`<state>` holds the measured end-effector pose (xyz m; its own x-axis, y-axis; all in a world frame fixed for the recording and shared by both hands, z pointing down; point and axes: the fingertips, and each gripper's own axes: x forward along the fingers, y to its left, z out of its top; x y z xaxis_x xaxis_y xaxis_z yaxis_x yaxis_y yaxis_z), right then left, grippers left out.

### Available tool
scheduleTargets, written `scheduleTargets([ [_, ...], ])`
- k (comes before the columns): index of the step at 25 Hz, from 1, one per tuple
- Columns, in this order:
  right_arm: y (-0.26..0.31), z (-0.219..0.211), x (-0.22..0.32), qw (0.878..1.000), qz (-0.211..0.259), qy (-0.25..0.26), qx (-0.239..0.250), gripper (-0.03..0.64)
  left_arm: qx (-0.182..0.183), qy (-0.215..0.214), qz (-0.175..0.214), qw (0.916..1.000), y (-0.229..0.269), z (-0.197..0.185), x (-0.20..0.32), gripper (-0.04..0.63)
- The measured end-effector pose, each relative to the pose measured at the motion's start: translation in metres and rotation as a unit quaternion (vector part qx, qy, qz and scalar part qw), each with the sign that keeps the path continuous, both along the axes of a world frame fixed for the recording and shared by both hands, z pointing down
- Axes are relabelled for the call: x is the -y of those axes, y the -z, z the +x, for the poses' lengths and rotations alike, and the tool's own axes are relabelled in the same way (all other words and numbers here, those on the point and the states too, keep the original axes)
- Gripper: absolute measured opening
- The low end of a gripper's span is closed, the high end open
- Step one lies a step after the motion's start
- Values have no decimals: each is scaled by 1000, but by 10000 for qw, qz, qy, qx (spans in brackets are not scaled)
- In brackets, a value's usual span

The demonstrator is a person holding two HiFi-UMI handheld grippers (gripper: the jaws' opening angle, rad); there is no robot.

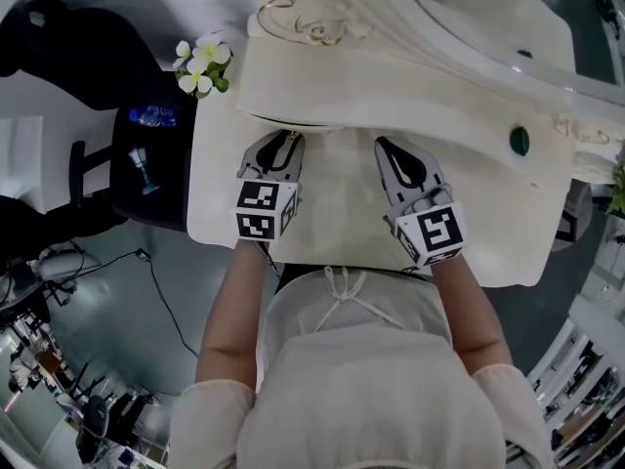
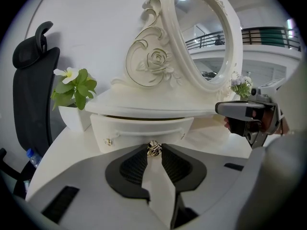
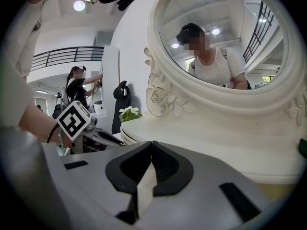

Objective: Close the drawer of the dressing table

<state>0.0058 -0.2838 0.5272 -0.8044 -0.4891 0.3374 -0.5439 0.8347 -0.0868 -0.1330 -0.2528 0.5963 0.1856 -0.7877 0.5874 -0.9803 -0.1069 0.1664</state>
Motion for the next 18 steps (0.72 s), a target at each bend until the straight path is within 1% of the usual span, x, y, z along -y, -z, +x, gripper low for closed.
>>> scheduleTargets([
  [8, -3, -5, -1, 9999, -19, 136, -39, 6, 42, -23, 56, 10000, 1, -2, 17, 107],
  [12, -3, -6, 0, 10000, -13, 67, -48, 6, 31, 3, 66, 10000, 1, -3, 22, 107],
  [18, 1, -6, 3, 10000, 48, 8, 61, 6, 0, 38, 70, 10000, 0, -4, 22, 107],
])
